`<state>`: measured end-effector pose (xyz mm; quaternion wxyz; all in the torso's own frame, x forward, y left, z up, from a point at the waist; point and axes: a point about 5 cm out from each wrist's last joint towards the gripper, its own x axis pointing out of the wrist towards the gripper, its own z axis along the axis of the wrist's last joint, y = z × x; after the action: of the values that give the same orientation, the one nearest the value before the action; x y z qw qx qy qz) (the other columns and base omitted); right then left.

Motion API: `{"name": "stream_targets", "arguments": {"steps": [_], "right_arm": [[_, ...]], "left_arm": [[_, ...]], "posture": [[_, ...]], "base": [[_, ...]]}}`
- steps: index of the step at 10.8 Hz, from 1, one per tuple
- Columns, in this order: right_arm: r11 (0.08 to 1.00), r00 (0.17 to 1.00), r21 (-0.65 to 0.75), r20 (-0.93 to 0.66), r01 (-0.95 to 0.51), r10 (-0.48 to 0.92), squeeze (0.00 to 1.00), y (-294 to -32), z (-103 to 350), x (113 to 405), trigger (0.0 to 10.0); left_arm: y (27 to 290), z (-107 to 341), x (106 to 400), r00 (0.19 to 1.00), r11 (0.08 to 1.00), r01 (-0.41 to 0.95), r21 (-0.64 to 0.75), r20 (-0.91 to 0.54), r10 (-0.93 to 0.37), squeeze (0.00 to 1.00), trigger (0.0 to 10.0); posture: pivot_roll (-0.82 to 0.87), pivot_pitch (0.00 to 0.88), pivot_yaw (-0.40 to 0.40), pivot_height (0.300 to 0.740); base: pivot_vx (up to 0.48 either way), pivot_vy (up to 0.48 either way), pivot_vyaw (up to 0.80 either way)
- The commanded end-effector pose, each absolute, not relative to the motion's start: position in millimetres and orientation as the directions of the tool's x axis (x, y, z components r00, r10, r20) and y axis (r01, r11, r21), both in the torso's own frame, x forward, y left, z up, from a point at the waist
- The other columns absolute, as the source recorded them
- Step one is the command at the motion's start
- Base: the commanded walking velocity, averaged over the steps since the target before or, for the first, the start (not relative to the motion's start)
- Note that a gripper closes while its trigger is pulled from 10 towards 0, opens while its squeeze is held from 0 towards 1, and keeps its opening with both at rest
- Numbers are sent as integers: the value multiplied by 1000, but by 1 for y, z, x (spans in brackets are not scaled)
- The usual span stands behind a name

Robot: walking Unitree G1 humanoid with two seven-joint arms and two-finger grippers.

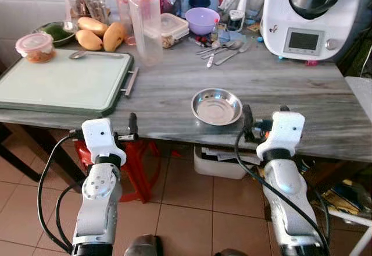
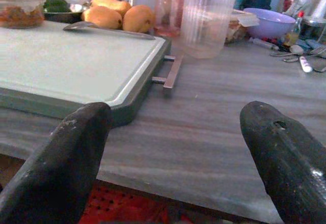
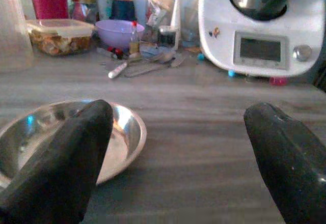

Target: Setting the table

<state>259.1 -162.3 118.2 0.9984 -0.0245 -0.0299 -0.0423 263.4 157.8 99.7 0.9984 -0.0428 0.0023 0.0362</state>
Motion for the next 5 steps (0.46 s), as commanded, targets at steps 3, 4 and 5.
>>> {"name": "stream_targets", "arguments": {"steps": [3,4,5], "right_arm": [[983,983,-9,-13,184,-184,0,-179,94,239,10000],[987,987,0,-25,161,-161,0,-175,91,239,10000],[988,988,2,-24,152,-152,0,-174,91,240,10000]], "left_arm": [[161,92,257,996,993,-86,-81,-12,85,0,10000],[161,91,257,997,993,-81,-81,-13,81,0,10000],[160,91,257,997,994,-71,-77,-13,70,0,10000]], "posture": [[24,0,4,740],[23,0,4,740],[24,0,1,740]], "base": [[0,0,0],[0,0,0],[0,0,0]]}}
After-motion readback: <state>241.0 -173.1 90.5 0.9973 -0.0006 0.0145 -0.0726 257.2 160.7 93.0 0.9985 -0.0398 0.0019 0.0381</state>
